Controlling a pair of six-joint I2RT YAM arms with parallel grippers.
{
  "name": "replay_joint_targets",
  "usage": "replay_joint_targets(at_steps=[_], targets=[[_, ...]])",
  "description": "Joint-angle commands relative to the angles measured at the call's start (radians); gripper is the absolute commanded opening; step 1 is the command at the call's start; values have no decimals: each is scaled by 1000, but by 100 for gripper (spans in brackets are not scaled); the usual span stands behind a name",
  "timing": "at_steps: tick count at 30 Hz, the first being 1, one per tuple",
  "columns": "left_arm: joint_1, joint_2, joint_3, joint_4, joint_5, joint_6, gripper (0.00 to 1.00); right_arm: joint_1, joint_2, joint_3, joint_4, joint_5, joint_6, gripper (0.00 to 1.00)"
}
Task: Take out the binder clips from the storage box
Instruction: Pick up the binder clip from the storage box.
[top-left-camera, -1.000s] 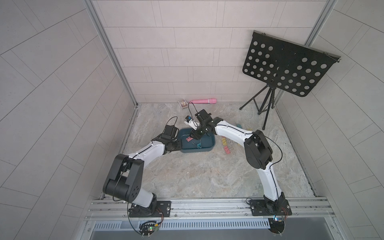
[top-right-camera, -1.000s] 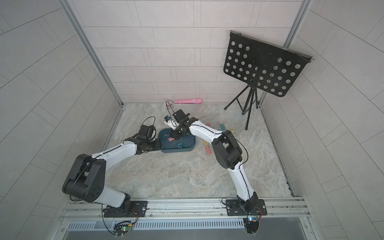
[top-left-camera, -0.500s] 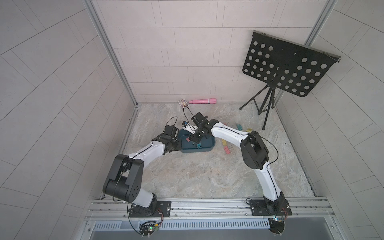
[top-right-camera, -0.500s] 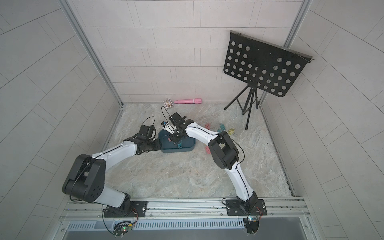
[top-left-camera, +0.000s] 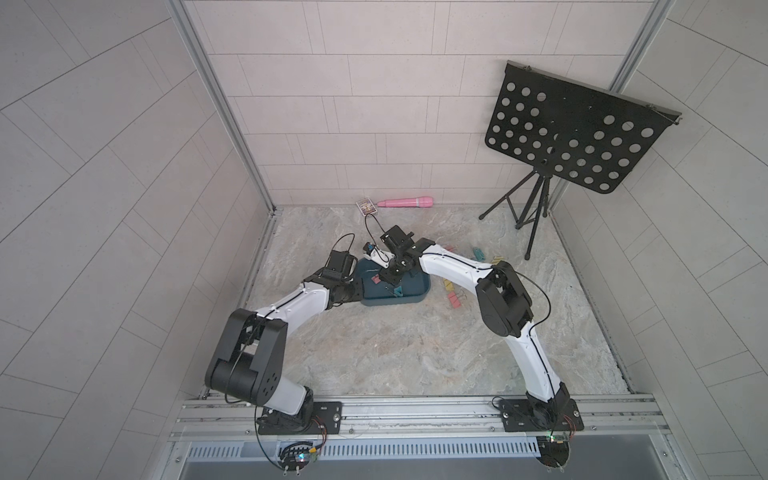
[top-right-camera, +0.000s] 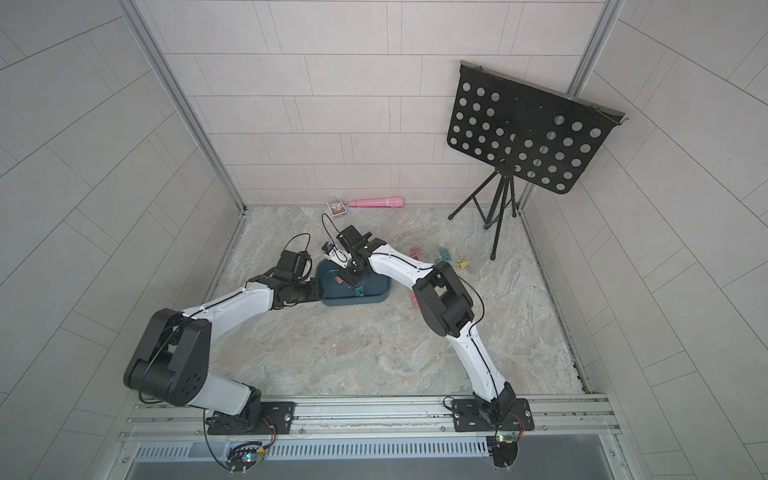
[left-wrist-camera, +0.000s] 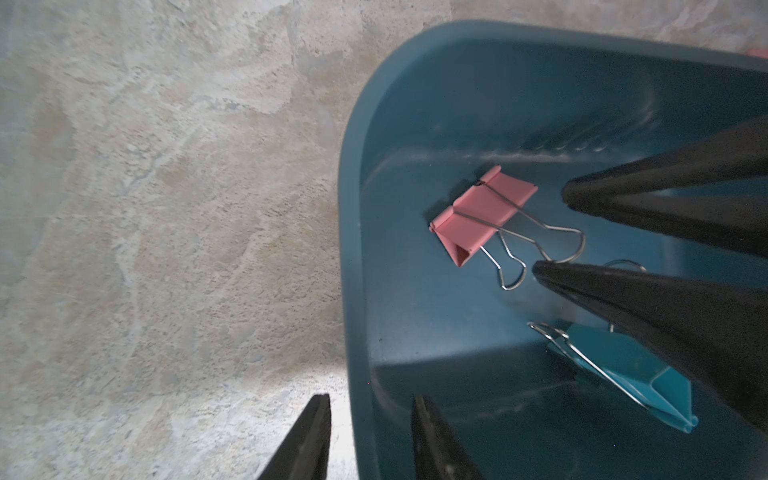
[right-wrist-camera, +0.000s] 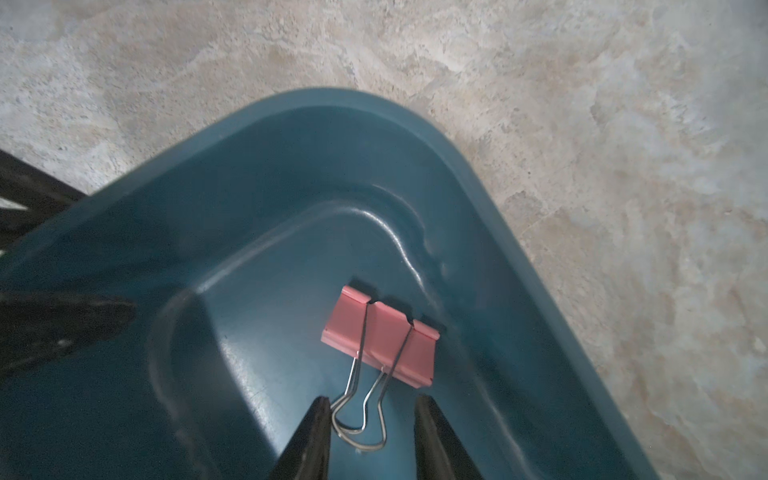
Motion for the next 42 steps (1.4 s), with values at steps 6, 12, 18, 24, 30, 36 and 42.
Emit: replay_joint_targets(at_steps=[6,12,18,24,30,36,42], targets=[[6,-21,-13,-14,-12,1,41,7,19,30,-26,17,-7,36],[6,-21,-11,-16,-10,1,41,7,23,35,-18,13,-3,33],[5,-22,-10,-16,-13,2,41,7,30,36,-18,16,-3,28],[5,-21,-10,-17,-12,3,41,7,32,36,-17,25,-5,22],[6,-26,-14,-18,-15,2,41,5,22,34,-18,56,15,11],[6,-28,-15,-18,-16,2,41,-4,4,13,-18,80,29,4],[6,-30,-16,-18,-18,1,41,-7,-35,-27,9,106,38,0]])
